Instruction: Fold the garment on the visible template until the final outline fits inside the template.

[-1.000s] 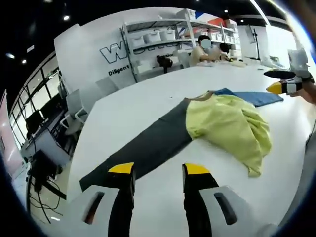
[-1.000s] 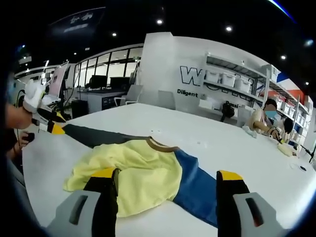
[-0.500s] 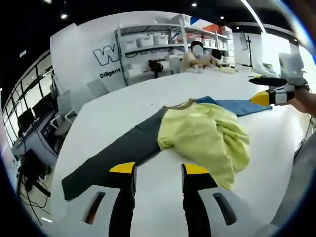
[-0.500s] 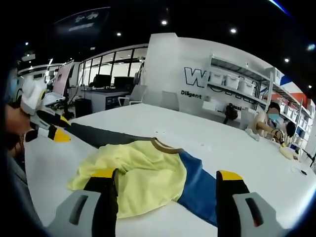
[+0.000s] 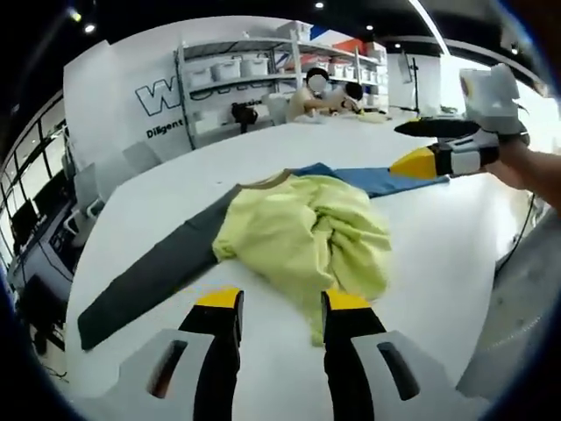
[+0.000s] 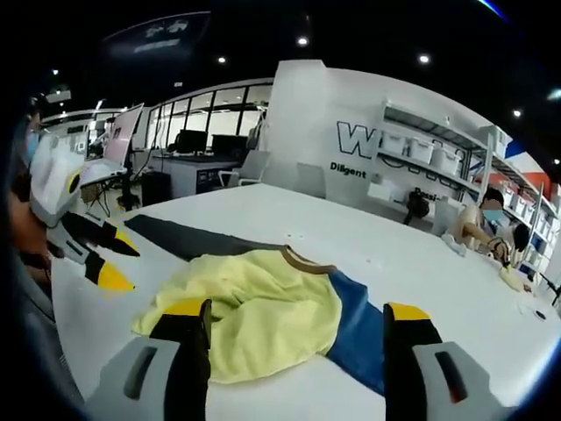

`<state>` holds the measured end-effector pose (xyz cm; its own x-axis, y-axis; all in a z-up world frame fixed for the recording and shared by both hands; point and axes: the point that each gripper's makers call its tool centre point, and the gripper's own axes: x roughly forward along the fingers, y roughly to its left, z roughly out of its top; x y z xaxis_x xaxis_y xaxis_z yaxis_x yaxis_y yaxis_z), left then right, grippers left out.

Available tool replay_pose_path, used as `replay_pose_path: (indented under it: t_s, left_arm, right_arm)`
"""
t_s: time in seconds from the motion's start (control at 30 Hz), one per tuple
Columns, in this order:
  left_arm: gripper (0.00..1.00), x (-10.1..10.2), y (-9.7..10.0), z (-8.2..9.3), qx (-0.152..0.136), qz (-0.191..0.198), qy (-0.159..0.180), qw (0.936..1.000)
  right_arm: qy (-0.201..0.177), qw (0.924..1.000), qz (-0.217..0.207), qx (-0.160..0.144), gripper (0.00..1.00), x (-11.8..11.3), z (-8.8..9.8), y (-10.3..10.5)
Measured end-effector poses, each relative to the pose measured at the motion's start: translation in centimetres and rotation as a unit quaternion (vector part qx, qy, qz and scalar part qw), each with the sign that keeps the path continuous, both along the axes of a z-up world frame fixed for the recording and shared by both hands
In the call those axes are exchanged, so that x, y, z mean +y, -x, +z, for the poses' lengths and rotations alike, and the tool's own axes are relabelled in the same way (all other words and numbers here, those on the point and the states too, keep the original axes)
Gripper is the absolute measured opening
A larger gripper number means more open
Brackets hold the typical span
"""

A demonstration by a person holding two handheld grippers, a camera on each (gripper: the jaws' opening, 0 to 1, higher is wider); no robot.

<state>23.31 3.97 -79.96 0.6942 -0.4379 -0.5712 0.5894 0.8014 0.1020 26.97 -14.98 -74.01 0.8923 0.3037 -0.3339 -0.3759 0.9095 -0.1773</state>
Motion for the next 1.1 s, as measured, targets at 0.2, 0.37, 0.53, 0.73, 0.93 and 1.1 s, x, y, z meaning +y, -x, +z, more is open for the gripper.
replay_pose_path:
  t_s: [0.2, 0.37, 0.53, 0.73, 0.93, 1.1]
  left_arm:
    - [0.29, -1.3, 2.5, -1.6, 0.022, -0.032, -0.014, 0.9991]
    - [0.29, -1.7, 3.4, -2.4, 0.031, -0.047, -0.026, 0.9981]
    - [0.25, -1.9, 3.9, -3.1, 0.043, -0.057, -0.032, 0.9969]
    - [0.20, -1.8, 4.3, -4.4, 0.058, -0.069, -0.045, 0.9949]
    - [0.20, -1.9, 4.2, -5.2, 0.067, -0.080, -0.056, 0.9929]
    - [0.18, -2.1, 3.8, -5.6, 0.072, -0.086, -0.057, 0.9920]
  right_arm:
    - [-0.001, 1.0000, 0.001, -0.002, 0.80, 0.1, 0.1, 0.2]
    - [-0.001, 1.0000, 0.004, -0.003, 0.80, 0.2, 0.2, 0.3]
    - [-0.001, 1.0000, 0.004, -0.003, 0.80, 0.1, 0.2, 0.4]
    - [-0.004, 1.0000, -0.001, -0.005, 0.79, -0.2, 0.3, 0.5]
    - [-0.006, 1.0000, -0.005, -0.005, 0.79, -0.5, 0.3, 0.4]
    - [-0.006, 1.0000, -0.006, -0.005, 0.79, -0.6, 0.2, 0.3]
